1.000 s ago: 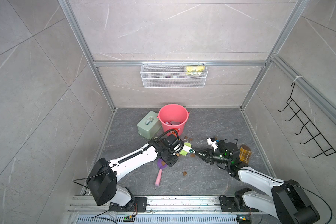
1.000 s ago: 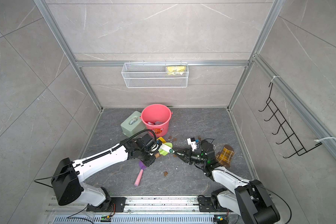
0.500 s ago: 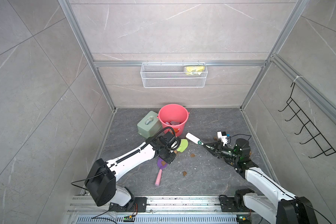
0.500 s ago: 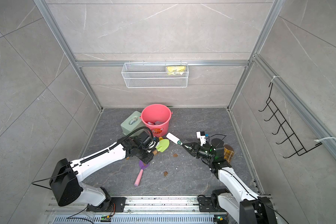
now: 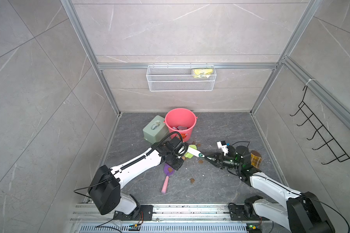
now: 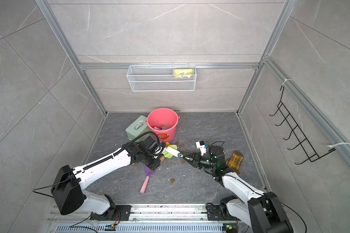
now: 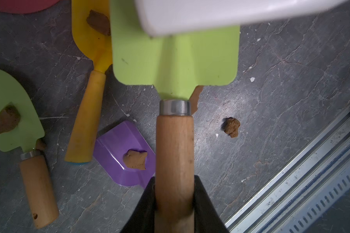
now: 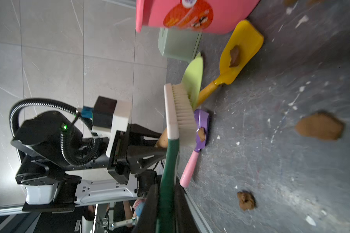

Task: Brush the soil off the hand trowel and place it into the bucket
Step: Brush off the soil from the hand trowel.

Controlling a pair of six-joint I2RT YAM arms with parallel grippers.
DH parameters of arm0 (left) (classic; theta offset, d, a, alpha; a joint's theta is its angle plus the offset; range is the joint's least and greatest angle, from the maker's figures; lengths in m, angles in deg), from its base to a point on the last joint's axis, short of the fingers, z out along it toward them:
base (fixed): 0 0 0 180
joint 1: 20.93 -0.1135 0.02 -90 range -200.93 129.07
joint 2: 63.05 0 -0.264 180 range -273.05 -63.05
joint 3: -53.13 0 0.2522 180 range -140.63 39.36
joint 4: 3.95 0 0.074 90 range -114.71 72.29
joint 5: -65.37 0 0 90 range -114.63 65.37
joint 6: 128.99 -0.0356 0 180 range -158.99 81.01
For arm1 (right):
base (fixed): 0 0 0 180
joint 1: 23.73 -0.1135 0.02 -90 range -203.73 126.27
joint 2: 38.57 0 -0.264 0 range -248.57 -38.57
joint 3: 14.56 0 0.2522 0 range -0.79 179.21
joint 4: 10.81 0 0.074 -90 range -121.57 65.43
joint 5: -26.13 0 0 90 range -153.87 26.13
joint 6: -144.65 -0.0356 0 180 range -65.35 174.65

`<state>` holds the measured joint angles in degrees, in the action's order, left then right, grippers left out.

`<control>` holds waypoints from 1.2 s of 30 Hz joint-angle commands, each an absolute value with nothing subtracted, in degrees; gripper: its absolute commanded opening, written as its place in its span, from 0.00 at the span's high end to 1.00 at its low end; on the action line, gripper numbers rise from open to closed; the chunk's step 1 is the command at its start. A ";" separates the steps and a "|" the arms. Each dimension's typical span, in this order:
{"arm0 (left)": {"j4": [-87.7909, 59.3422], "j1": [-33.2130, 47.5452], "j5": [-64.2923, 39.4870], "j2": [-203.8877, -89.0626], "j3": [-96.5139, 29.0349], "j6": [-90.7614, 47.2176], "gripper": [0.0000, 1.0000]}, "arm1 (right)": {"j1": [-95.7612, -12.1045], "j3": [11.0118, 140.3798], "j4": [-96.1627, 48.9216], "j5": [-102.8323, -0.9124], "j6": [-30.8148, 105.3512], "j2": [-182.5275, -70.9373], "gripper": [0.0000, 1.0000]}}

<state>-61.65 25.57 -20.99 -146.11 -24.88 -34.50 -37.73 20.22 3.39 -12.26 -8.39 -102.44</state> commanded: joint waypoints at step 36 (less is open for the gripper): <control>-94.52 14.53 2.91 -149.23 -40.20 -27.85 1.00 | -95.58 32.41 -22.12 -91.51 82.43 -100.71 1.00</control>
<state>-89.10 13.63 1.52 -148.65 -37.49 -27.00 -94.78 33.38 -33.02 -86.72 72.04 -99.89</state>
